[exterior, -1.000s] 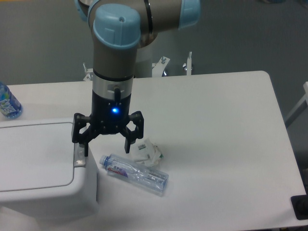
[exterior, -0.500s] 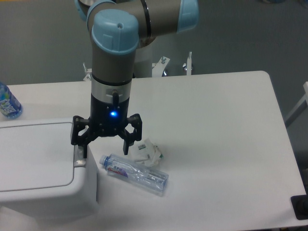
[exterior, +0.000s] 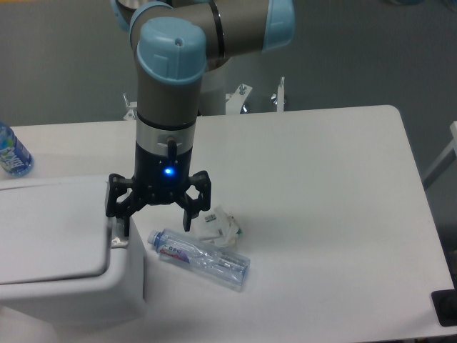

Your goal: Open the trash can

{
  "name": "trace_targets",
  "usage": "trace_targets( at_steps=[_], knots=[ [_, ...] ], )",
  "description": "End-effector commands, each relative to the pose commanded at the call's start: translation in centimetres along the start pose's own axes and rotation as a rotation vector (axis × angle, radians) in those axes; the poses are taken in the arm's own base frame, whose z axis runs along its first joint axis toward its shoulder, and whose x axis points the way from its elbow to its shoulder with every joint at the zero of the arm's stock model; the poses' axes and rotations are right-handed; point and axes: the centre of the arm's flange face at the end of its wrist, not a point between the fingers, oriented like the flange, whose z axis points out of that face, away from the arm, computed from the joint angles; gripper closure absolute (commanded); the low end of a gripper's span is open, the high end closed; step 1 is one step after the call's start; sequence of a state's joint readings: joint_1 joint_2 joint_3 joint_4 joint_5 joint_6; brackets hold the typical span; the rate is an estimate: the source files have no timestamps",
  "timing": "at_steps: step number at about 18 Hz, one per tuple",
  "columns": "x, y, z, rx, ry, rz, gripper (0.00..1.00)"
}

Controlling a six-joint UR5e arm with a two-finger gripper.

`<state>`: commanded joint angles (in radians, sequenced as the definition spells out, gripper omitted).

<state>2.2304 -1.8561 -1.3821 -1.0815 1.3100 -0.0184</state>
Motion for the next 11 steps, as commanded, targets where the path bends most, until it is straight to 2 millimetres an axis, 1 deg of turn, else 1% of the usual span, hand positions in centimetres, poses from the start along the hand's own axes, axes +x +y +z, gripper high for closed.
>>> trace_targets(
  at_steps=[3, 6, 8, 9, 10, 11],
  knots=[
    [0.0, -0.1, 0.0, 0.000, 0.000, 0.002, 0.00],
    [0.3, -0.7, -1.3, 0.039, 0.000, 0.021, 0.00],
    [-0.3, -1.5, -3.0, 0.085, -0.011, 0.021, 0.00],
    [-1.8, -2.2, -4.1, 0.106, -0.031, 0.004, 0.00],
    [-4.0, -2.7, -5.5, 0.123, -0.065, -0.011, 0.00],
    [-5.7, -3.0, -6.8, 0.142, -0.089, -0.028, 0.00]
  ],
)
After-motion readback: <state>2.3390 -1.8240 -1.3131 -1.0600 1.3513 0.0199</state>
